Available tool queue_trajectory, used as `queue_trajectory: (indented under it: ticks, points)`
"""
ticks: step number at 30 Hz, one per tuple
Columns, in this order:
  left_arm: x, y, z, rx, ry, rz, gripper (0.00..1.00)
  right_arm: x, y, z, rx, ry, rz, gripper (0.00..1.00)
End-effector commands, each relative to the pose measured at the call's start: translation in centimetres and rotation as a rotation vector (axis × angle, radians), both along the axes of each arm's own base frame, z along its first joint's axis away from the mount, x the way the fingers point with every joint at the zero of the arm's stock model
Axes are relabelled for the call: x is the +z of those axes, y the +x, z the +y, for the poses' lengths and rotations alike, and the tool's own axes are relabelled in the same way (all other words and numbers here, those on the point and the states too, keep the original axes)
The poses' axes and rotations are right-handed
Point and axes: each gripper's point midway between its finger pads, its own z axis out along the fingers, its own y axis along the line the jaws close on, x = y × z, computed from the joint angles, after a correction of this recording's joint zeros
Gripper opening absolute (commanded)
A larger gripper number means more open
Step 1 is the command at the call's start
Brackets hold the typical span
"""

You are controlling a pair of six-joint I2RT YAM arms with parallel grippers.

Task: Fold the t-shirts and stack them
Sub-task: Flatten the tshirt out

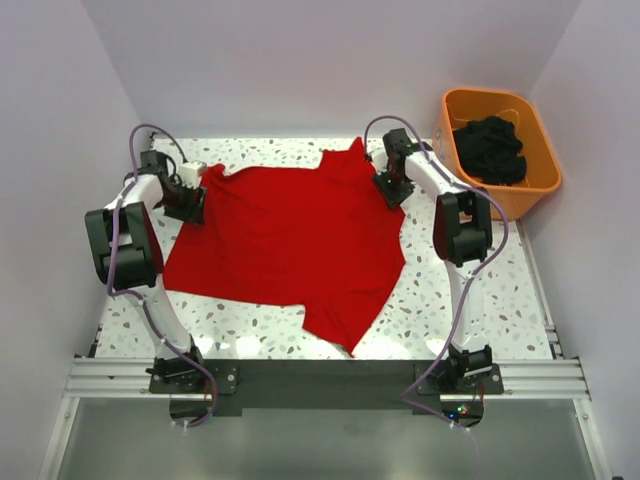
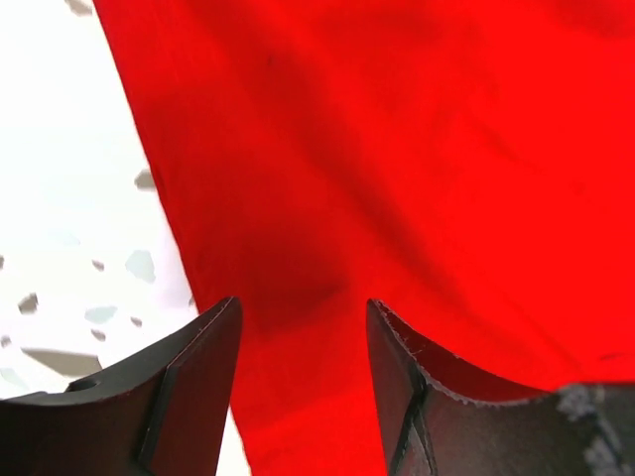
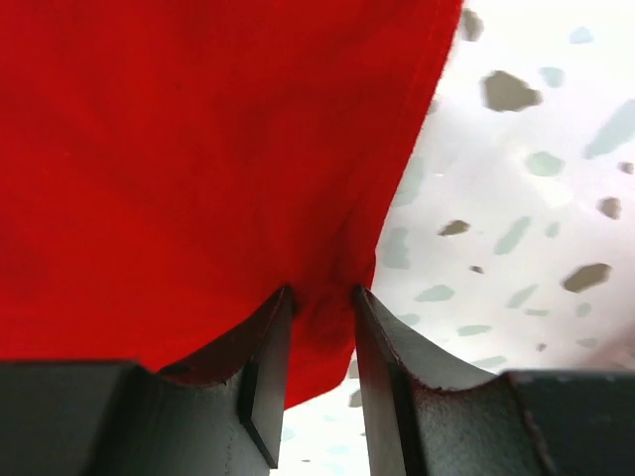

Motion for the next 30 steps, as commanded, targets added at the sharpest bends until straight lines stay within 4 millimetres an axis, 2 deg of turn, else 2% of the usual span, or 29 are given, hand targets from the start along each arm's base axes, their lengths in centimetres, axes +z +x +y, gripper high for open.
queue_trajectory:
  ticks: [1,3,6,9,12,13,14,15,16,18,19,21,22,25,28,30]
  points:
    - [-1.0,-0.9,1.8,0.108,0.061,0.043,0.57,-1.4,1.5,-4.9,-0.064,-0.159,-0.033,0.35]
    - [-1.6,-2.1,2.4,0.143,0.104,0.075,0.57,-1.4,2.0,-6.2,-0.062,-0.215,-0.045,0.35]
    - [-2.0,-4.7,2.2,0.158,0.115,0.132,0.55,-1.0,2.5,-6.8,-0.047,-0.248,-0.066,0.34]
    - [-2.0,-7.6,1.6,0.146,0.112,0.187,0.52,-0.7,2.2,-6.4,-0.025,-0.228,-0.065,0.34]
    - [-1.9,-10.3,0.4,0.128,0.08,0.24,0.49,0.5,2.3,-5.9,-0.004,-0.197,-0.089,0.35]
    - [-1.6,-10.5,0.0,0.115,0.059,0.241,0.48,0.7,2.2,-5.5,0.006,-0.171,-0.085,0.35]
    - [-0.5,-10.0,-0.5,0.102,0.034,0.206,0.48,1.7,2.3,-4.9,0.025,-0.143,-0.094,0.37]
    - [0.5,-9.2,-1.0,0.087,0.0,0.16,0.49,2.2,2.4,-4.9,0.027,-0.138,-0.106,0.38]
    - [2.1,-7.4,-1.1,0.083,-0.012,0.088,0.5,2.7,2.4,-3.9,0.046,-0.092,-0.108,0.39]
    - [5.1,-3.6,-1.7,0.064,-0.06,-0.067,0.54,4.9,2.9,-3.4,0.057,-0.064,-0.152,0.43]
    - [7.7,-0.8,-1.3,0.066,-0.055,-0.16,0.54,5.4,2.8,-2.8,0.065,-0.04,-0.155,0.43]
    - [8.7,3.0,-1.9,0.038,-0.102,-0.229,0.54,7.2,3.3,-2.3,0.061,-0.008,-0.181,0.44]
    - [9.6,5.9,-1.7,0.043,-0.113,-0.27,0.54,7.6,3.0,-2.2,0.057,-0.003,-0.174,0.44]
    - [10.4,11.5,-2.0,0.038,-0.161,-0.362,0.53,8.2,2.4,-1.5,0.058,0.034,-0.157,0.42]
    - [10.5,15.9,-2.4,0.05,-0.211,-0.43,0.48,8.0,1.5,-1.3,0.06,0.044,-0.137,0.38]
    - [10.7,17.9,-3.0,0.06,-0.253,-0.467,0.42,7.3,0.7,-1.4,0.059,0.045,-0.109,0.36]
